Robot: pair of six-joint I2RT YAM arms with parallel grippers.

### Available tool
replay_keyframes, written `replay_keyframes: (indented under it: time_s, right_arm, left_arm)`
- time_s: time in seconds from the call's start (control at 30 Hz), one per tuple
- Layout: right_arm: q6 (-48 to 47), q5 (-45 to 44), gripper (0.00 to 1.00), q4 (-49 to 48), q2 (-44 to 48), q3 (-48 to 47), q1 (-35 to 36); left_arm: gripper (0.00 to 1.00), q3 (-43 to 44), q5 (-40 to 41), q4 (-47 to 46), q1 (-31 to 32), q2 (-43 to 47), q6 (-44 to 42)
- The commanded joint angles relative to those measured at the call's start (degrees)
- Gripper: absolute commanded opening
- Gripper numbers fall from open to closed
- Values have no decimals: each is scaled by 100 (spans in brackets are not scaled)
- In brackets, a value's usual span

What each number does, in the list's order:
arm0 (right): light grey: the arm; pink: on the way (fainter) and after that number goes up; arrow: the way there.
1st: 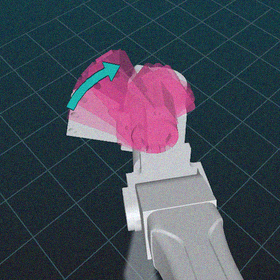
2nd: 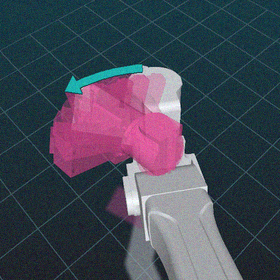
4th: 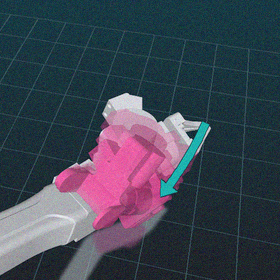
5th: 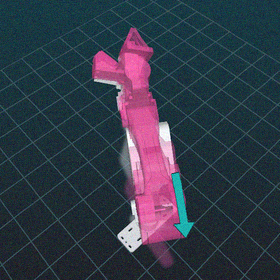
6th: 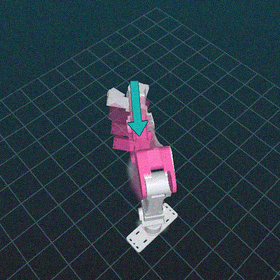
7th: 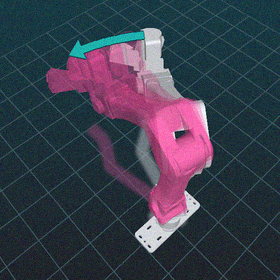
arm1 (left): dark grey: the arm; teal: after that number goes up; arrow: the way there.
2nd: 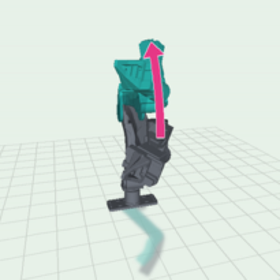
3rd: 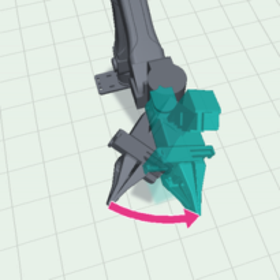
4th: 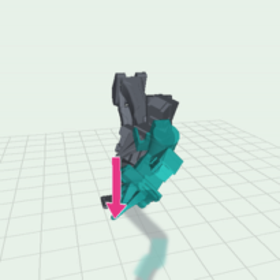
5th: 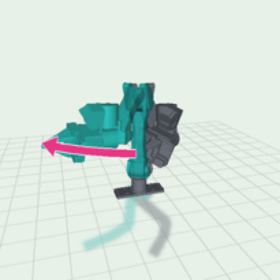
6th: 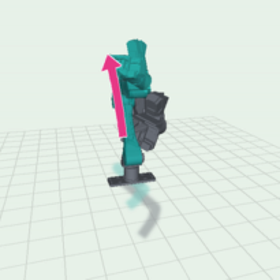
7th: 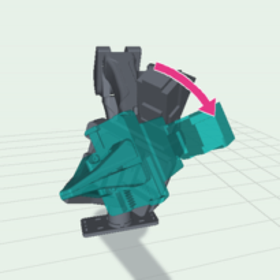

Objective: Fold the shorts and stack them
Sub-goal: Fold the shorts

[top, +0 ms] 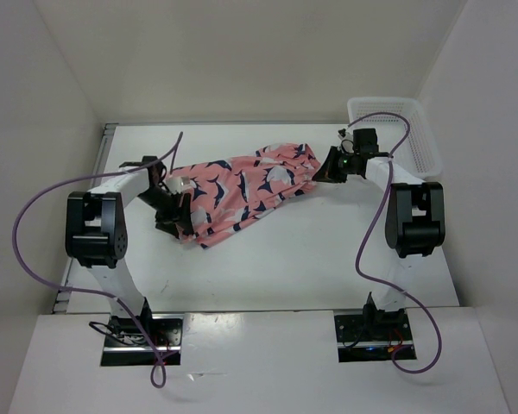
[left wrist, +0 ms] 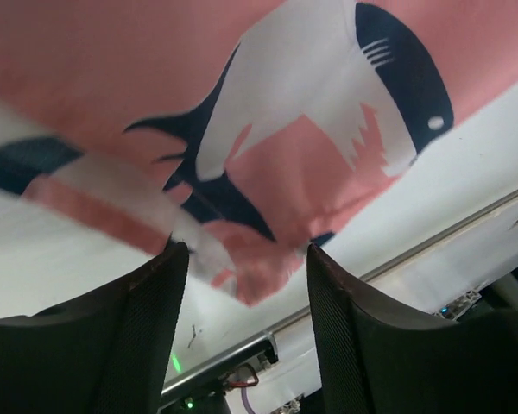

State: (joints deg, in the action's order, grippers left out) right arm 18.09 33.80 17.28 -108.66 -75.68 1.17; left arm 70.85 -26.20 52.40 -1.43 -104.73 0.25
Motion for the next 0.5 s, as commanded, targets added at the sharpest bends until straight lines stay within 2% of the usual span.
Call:
replay_keyframes:
  time_s: [0.0, 0.07, 0.23, 0.27, 0.37, 0.4, 0.47]
  right_arm:
    - [-68, 4, 0, -23, 152, -149, -55]
    - [-68, 4, 0, -23, 152, -96, -55]
    - [-68, 56, 0, -23, 152, -96, -55]
    - [-68, 56, 0, -23, 152, -96, -55]
    - [-68, 56, 0, -23, 152, -148, -55]
    - [-68, 56, 0, -23, 152, -149, -55]
    - [-68, 56, 0, -23, 152, -201, -55]
  left_arm:
    - [64, -150, 177, -222, 143, -250, -25]
    - [62, -150, 63, -222, 205, -311, -25]
    - [36, -37, -403, -91, 310, -417, -25]
    - [26, 16, -404, -90, 310, -495, -25]
    - [11, 69, -632, 112, 310, -627, -25]
    - [1, 69, -632, 173, 310, -628, -25]
    - [0, 122, -781, 174, 310, -576, -25]
